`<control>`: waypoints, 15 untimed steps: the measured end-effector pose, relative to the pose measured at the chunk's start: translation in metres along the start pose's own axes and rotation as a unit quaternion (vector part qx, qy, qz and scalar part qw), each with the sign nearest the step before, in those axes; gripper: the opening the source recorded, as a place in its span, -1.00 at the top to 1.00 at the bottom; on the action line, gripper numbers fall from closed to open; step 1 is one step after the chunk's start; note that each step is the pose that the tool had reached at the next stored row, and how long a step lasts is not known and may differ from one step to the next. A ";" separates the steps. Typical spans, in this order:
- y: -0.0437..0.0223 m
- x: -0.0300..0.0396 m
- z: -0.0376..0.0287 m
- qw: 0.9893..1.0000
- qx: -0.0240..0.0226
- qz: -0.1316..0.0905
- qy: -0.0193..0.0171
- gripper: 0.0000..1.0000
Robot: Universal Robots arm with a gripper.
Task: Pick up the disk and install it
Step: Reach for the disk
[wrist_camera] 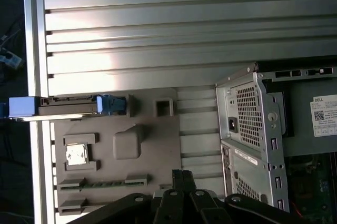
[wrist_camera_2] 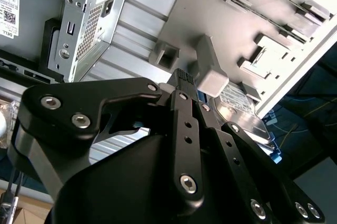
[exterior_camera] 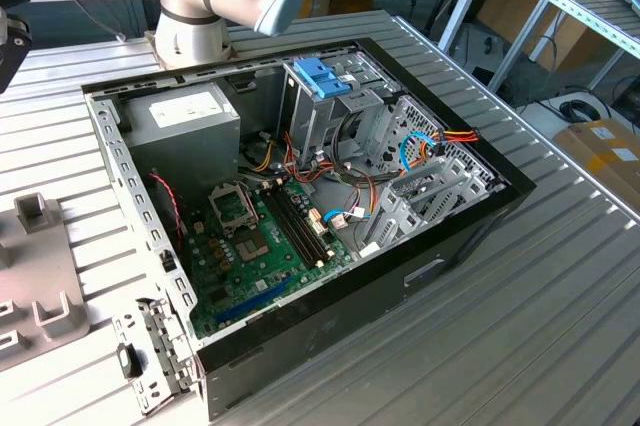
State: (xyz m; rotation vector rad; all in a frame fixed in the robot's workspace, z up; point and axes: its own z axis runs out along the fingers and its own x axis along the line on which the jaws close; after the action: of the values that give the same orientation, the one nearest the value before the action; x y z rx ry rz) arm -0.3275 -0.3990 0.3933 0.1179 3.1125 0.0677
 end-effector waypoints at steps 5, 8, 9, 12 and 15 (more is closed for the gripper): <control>-0.0002 0.0029 -0.0001 1.000 0.000 0.000 0.000 0.80; -0.0004 0.0053 -0.0002 1.000 0.000 0.000 0.000 0.80; -0.0005 0.0062 -0.0002 1.000 0.000 0.000 0.000 0.80; -0.0006 0.0082 -0.0003 1.000 0.000 0.000 0.000 0.80; -0.0007 0.0101 -0.0003 1.000 0.000 0.000 0.000 0.80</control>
State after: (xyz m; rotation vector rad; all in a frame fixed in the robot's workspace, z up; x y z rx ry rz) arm -0.3376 -0.3989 0.3933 0.1180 3.1124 0.0677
